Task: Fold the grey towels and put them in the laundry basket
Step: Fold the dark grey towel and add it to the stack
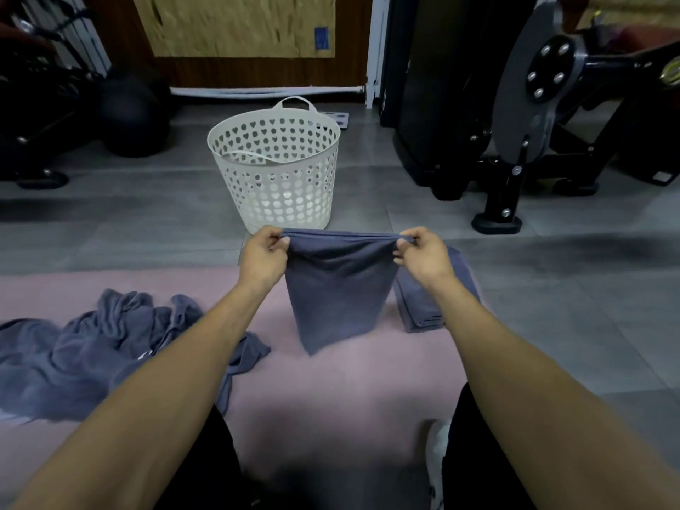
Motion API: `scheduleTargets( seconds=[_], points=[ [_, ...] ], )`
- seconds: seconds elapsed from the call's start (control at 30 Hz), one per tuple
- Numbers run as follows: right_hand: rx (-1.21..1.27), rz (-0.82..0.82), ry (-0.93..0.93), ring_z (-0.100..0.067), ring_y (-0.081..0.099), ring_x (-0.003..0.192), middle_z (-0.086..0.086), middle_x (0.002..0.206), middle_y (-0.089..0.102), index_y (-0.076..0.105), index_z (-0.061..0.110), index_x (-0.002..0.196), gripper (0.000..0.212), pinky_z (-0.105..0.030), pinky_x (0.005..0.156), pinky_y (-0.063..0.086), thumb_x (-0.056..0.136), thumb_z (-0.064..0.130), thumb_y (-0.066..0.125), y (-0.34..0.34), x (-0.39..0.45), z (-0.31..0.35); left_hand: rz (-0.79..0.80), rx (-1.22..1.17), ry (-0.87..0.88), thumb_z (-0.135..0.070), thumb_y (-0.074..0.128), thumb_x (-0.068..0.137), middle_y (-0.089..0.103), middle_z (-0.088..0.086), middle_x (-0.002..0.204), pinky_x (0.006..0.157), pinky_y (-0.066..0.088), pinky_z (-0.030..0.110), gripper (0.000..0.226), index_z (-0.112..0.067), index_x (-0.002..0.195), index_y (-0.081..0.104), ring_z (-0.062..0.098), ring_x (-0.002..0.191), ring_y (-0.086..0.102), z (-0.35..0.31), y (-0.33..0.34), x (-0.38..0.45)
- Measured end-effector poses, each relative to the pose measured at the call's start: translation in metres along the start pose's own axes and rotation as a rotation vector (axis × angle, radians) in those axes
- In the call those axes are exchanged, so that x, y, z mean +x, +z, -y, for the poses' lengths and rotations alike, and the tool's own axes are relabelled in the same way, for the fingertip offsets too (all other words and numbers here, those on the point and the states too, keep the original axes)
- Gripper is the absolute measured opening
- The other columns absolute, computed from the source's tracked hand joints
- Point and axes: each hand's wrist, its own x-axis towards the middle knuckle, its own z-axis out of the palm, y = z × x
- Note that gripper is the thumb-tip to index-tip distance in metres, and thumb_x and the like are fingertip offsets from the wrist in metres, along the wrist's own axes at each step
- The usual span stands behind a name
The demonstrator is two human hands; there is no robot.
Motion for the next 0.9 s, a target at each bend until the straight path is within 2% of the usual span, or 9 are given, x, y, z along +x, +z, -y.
scheduleTargets(
  seconds=[0.1,0.17,0.23,0.37,0.5,0.57,0.63,0.73,0.9],
  points=[
    [-0.025,-0.010,-0.059,-0.021,0.061,0.077,-0.005,0.083,0.059,0.052,0.021,0.081,0.024,-0.040,0.079,0.056,0.096,0.002,0.052,-0.004,0.000,-0.006,0.029,-0.085,0.008,-0.001,0.048,0.097,0.062,0.003,0.080,0.052,0.049,0.023,0.011,-0.010,0.099,0.053,0.013,0.060,0.062,-0.003,0.005,-0.002],
    [-0.066,0.006,-0.060,-0.014,0.060,0.071,0.002,0.080,0.058,0.055,0.016,0.088,0.015,-0.042,0.082,0.056,0.096,0.004,0.053,-0.004,-0.004,-0.017,0.069,-0.099,-0.023,0.001,0.046,0.098,0.061,0.005,0.081,0.046,0.048,0.018,0.012,-0.010,0.098,0.051,0.008,0.053,0.062,0.009,0.005,-0.010],
    [-0.103,0.027,-0.040,-0.010,0.061,0.069,0.004,0.080,0.059,0.057,0.013,0.093,0.009,-0.043,0.082,0.057,0.095,0.005,0.054,-0.002,-0.010,-0.035,0.096,-0.094,-0.067,0.003,0.046,0.098,0.060,0.006,0.080,0.046,0.047,0.018,0.017,-0.012,0.092,0.051,0.011,0.056,0.061,0.027,0.004,-0.022],
    [-0.257,0.074,-0.004,-0.020,0.058,0.075,-0.003,0.081,0.062,0.058,0.021,0.088,0.016,-0.038,0.077,0.053,0.090,0.006,0.056,-0.003,-0.050,-0.100,0.153,0.002,-0.137,0.007,0.045,0.096,0.059,0.005,0.075,0.046,0.041,0.016,0.030,-0.017,0.080,0.051,0.013,0.061,0.057,0.088,0.009,-0.071],
    [-0.350,0.141,0.093,-0.020,0.056,0.077,-0.006,0.084,0.063,0.062,0.013,0.088,0.010,-0.029,0.073,0.045,0.089,0.004,0.058,-0.013,-0.113,-0.169,0.289,0.210,-0.165,0.002,0.054,0.093,0.063,0.009,0.074,0.062,0.044,0.026,0.032,-0.025,0.076,0.053,0.013,0.063,0.057,0.150,0.001,-0.139],
    [-0.377,0.208,0.110,-0.021,0.058,0.075,-0.005,0.082,0.062,0.059,0.017,0.082,0.016,-0.028,0.070,0.045,0.090,0.003,0.058,-0.020,-0.139,-0.195,0.342,0.349,-0.136,-0.001,0.058,0.089,0.059,0.002,0.066,0.061,0.041,0.022,0.033,-0.026,0.068,0.051,0.012,0.061,0.050,0.162,-0.003,-0.165],
    [-0.351,0.271,0.189,-0.022,0.060,0.069,-0.008,0.081,0.060,0.054,0.021,0.080,0.022,-0.025,0.064,0.047,0.093,0.003,0.055,-0.029,-0.163,-0.209,0.345,0.413,-0.127,-0.003,0.060,0.087,0.054,-0.005,0.060,0.055,0.036,0.011,0.031,-0.023,0.064,0.052,0.007,0.057,0.046,0.165,-0.008,-0.185],
    [-0.479,0.398,0.279,-0.019,0.060,0.065,-0.005,0.079,0.059,0.054,0.013,0.088,0.009,-0.024,0.060,0.045,0.097,0.014,0.052,-0.038,-0.184,-0.213,0.423,0.431,-0.212,-0.009,0.063,0.086,0.058,0.000,0.065,0.055,0.035,0.013,0.017,-0.011,0.069,0.060,0.013,0.062,0.047,0.166,-0.013,-0.203],
    [-0.659,0.609,0.474,-0.019,0.050,0.049,-0.008,0.058,0.056,0.059,0.007,0.086,0.018,-0.022,0.045,0.039,0.094,0.022,0.054,-0.041,-0.186,-0.202,0.633,0.431,-0.392,-0.009,0.067,0.082,0.056,-0.005,0.057,0.057,0.039,0.021,0.025,-0.018,0.059,0.059,0.011,0.059,0.049,0.173,-0.017,-0.220]
  ],
)
